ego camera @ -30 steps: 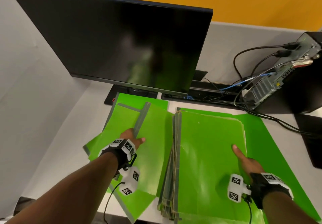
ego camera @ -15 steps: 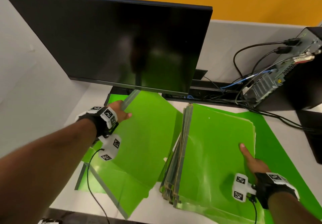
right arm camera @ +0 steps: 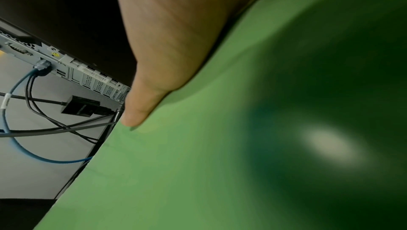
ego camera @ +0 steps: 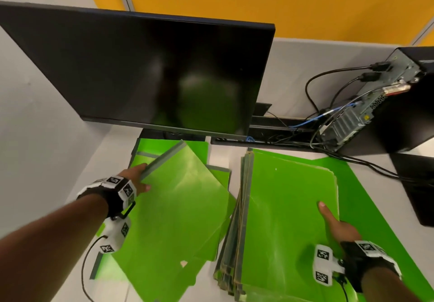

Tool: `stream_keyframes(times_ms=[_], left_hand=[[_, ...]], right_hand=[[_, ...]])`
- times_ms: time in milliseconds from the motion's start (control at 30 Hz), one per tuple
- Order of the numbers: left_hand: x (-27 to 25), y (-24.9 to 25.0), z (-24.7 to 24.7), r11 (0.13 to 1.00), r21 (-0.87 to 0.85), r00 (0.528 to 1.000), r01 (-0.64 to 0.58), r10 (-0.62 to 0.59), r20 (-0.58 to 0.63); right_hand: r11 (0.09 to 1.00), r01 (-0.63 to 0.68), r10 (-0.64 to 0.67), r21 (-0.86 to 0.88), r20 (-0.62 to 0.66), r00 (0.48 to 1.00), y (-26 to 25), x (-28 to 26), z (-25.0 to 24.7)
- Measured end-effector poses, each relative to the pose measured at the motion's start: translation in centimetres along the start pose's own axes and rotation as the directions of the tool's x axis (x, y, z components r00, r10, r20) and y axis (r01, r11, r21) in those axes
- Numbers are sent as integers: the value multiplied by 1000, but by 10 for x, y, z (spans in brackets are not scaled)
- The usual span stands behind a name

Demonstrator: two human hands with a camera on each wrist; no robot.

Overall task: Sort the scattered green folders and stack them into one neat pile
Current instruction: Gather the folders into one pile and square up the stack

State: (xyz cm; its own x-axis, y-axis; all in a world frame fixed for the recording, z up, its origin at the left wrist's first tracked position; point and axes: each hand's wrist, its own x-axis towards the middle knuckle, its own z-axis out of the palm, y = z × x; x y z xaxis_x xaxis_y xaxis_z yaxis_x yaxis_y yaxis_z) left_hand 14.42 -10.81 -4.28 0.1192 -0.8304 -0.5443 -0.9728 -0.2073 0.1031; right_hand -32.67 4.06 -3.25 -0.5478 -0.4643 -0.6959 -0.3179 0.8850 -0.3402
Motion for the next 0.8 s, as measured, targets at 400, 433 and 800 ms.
stream_keyframes(times_ms=[400,433,800], left_hand=[[35,62,-34,915,293,960,-278,276,48],[38,68,-31,911,293,955,-291,295,30],[42,88,-2,849,398,937,-346,335,100]], right_hand=[[999,-23,24,26,-23,999,-10,13,-2],[999,-22,23,29,-18,1000,-12,13,-3],[993,-40,43,110,-28,999,-9,20,-3]])
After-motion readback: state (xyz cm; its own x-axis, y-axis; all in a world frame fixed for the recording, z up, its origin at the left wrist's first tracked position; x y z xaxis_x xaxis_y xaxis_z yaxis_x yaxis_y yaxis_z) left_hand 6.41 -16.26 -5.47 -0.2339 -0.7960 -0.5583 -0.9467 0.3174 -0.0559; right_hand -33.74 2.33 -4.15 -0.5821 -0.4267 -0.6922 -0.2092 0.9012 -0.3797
